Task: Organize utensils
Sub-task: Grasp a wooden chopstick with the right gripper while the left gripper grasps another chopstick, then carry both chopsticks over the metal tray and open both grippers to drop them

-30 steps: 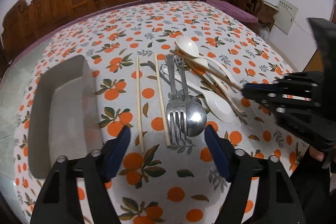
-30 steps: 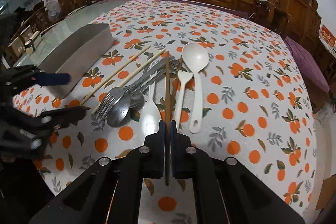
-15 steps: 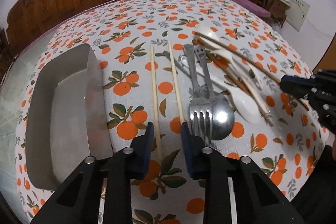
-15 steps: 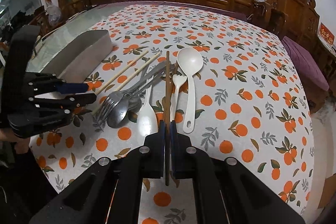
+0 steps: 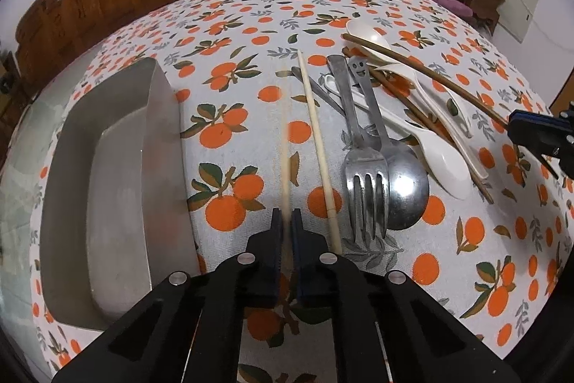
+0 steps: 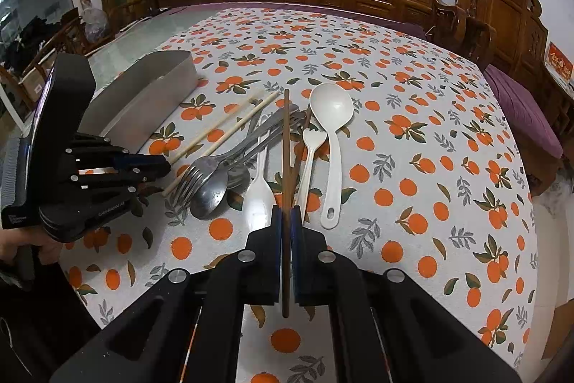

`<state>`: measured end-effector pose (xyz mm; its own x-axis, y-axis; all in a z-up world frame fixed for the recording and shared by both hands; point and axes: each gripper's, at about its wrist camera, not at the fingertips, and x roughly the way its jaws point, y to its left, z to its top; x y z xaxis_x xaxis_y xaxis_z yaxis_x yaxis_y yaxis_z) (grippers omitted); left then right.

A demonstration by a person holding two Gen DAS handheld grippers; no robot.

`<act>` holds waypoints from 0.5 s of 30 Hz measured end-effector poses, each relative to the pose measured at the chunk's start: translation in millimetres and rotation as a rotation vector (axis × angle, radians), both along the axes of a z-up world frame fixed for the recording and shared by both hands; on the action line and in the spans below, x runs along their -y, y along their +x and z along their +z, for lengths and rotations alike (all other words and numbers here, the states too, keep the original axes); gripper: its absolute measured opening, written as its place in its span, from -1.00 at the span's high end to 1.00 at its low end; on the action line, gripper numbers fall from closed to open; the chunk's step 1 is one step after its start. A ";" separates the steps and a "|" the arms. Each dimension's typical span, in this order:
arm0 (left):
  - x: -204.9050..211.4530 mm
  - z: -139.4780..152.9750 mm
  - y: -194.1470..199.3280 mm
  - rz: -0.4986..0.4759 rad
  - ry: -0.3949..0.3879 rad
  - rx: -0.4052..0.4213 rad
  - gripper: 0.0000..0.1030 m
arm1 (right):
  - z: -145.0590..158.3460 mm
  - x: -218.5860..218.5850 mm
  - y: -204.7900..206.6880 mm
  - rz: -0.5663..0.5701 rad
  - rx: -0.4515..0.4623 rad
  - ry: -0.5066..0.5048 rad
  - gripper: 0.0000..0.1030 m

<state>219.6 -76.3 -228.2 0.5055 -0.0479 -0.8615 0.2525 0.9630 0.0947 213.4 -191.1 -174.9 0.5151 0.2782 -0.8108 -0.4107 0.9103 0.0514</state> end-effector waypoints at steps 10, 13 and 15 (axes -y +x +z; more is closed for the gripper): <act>-10.2 39.8 -17.2 -0.008 -0.050 0.083 0.92 | 11.1 -10.3 -9.5 -0.001 0.013 -0.015 0.89; -20.2 58.4 -25.5 -0.006 -0.061 0.110 0.92 | 17.2 -16.4 -12.8 -0.001 0.024 -0.005 0.89; -27.6 70.3 -30.0 -0.004 -0.069 0.129 0.92 | 21.7 -21.5 -14.2 -0.001 0.030 0.007 0.89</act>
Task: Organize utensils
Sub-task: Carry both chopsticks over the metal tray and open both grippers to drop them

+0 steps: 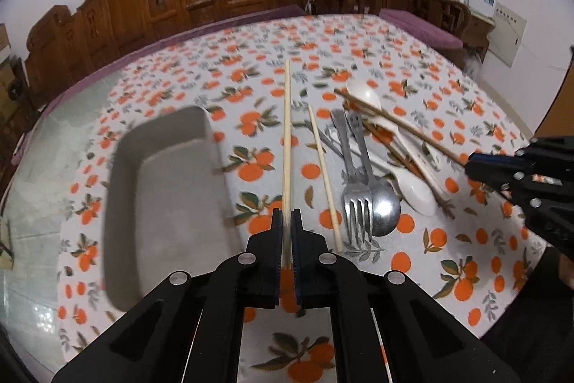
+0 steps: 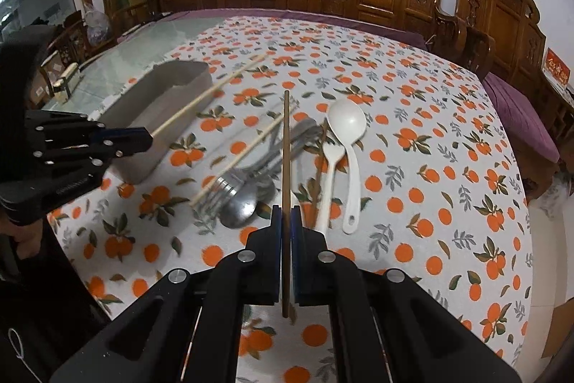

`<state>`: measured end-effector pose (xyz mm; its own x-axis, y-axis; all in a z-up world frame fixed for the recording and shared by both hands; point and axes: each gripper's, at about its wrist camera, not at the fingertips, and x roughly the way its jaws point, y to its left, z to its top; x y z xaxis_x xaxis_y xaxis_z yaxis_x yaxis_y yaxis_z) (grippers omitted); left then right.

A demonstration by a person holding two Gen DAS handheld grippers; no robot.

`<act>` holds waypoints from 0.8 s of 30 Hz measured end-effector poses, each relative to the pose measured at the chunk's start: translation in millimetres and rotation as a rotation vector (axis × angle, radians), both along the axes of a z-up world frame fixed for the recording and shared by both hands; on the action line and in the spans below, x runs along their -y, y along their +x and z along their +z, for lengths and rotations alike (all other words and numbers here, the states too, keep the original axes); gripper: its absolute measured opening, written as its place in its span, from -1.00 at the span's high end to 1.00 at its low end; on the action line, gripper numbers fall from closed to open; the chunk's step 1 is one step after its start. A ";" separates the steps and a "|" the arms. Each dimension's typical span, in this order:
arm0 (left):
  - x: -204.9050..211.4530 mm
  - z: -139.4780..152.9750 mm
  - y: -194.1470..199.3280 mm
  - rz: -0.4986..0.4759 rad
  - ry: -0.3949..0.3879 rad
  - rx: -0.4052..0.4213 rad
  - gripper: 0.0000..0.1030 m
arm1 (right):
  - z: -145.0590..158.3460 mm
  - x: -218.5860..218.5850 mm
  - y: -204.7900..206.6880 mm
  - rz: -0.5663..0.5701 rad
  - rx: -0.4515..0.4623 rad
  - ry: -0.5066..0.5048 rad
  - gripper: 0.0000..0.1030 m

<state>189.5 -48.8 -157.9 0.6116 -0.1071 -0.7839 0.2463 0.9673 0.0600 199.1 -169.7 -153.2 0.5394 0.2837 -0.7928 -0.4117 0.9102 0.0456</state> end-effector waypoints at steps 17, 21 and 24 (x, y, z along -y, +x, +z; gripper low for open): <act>-91.5 11.4 -5.4 0.088 -0.038 -0.031 0.92 | 24.9 -74.1 0.2 0.074 0.023 0.007 0.89; -110.1 -3.3 2.1 0.116 -0.053 -0.082 0.92 | 25.4 -88.7 2.3 0.089 0.017 0.005 0.89; -118.5 -11.2 5.7 0.128 -0.064 -0.109 0.92 | 24.9 -98.0 3.0 0.100 0.014 0.002 0.89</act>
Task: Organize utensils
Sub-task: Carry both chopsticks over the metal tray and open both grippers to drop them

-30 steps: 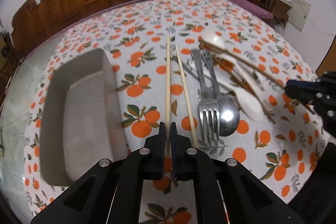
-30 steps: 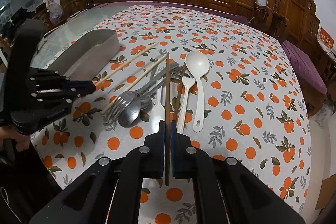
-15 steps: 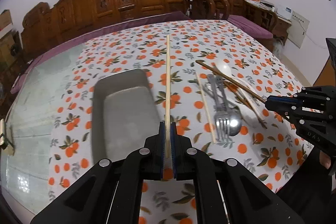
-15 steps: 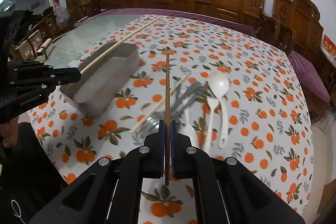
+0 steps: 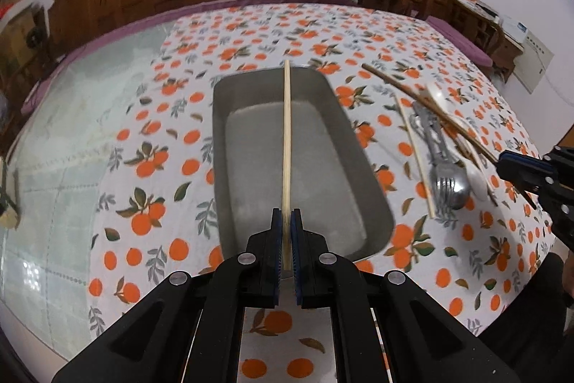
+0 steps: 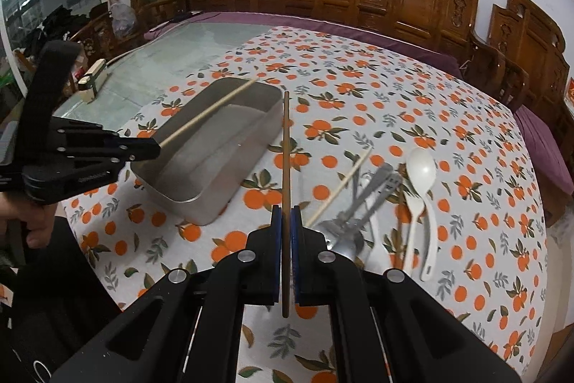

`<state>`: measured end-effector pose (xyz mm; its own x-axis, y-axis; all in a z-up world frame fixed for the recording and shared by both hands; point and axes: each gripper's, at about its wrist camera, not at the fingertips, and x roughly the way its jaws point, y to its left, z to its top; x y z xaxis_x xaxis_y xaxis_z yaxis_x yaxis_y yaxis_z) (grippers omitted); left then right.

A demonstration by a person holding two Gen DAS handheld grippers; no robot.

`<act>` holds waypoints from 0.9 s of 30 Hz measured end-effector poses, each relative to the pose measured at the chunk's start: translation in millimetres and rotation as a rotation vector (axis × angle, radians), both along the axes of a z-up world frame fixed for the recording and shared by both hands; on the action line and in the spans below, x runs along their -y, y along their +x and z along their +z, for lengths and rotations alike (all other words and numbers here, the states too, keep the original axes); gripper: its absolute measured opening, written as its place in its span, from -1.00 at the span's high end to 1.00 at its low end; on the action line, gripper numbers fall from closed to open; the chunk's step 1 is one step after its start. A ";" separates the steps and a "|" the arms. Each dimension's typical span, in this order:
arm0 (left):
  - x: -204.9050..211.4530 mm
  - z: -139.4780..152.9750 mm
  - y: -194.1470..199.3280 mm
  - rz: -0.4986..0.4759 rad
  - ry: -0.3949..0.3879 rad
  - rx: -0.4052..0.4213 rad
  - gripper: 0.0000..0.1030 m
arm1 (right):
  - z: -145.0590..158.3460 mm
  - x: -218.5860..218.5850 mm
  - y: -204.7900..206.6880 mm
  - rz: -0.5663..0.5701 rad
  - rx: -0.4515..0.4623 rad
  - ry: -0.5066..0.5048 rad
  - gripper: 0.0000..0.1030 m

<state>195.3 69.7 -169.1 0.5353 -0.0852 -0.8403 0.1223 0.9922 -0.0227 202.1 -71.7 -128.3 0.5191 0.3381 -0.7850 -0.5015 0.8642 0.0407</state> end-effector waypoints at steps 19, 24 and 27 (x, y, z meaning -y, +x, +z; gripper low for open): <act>-36.2 37.6 -14.4 0.005 0.008 0.082 0.43 | -3.7 -59.5 11.8 0.049 -0.026 0.017 0.89; -54.6 46.9 -21.8 0.038 0.010 0.116 0.25 | -11.7 -80.1 22.0 0.053 -0.054 0.029 0.89; -63.6 48.1 -24.3 0.055 -0.014 0.128 0.01 | -17.4 -91.2 30.2 0.050 -0.075 0.035 0.89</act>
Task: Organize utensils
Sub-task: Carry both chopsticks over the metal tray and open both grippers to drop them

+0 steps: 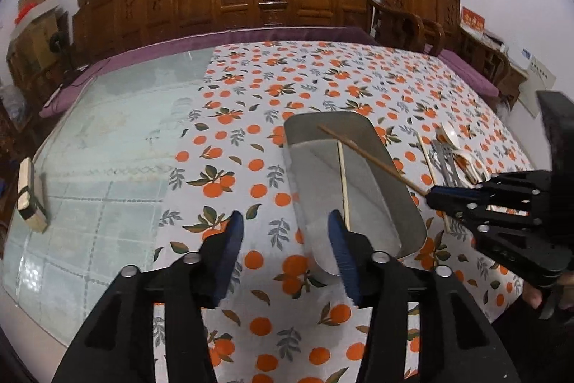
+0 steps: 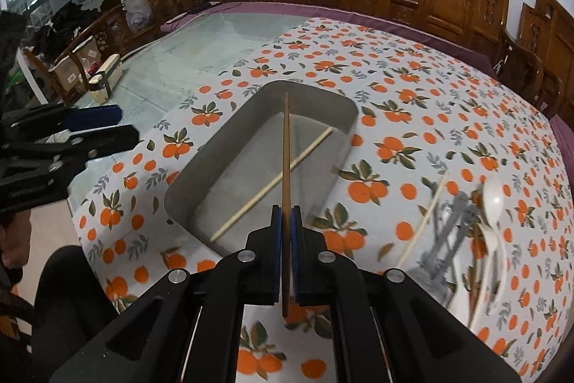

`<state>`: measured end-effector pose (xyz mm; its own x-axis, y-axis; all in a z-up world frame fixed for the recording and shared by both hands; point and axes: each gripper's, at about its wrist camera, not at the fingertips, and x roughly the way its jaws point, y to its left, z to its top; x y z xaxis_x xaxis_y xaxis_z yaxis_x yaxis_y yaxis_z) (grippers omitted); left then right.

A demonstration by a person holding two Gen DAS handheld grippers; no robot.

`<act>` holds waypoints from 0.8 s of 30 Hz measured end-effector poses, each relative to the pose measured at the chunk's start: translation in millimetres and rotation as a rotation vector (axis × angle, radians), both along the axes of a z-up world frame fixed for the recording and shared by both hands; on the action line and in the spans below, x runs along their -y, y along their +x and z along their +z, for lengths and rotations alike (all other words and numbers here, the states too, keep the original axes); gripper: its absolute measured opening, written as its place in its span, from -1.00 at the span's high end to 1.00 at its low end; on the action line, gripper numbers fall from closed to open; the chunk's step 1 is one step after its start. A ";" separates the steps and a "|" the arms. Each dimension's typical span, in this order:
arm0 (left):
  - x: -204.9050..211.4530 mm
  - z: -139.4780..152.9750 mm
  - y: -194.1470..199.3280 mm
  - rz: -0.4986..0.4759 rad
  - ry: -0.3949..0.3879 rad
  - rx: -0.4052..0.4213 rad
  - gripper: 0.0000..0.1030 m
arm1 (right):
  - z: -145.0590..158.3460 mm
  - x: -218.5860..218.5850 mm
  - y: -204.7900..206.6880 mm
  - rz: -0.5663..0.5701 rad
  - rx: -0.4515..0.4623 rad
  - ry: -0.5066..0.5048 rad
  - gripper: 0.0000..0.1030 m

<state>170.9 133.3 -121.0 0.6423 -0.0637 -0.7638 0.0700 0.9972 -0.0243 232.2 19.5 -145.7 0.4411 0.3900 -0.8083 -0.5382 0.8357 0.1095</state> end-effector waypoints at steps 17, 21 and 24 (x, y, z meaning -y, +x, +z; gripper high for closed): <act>-15.1 0.5 -0.3 0.034 -0.008 0.018 -0.42 | -33.9 -34.1 33.0 -0.030 -0.105 0.042 0.88; -15.0 0.0 0.0 0.034 -0.005 0.016 -0.42 | -36.2 -35.1 32.3 -0.011 -0.114 0.062 0.84; -14.9 -0.2 0.0 0.033 -0.004 0.015 -0.42 | -34.2 -35.6 29.3 0.013 -0.115 0.087 0.83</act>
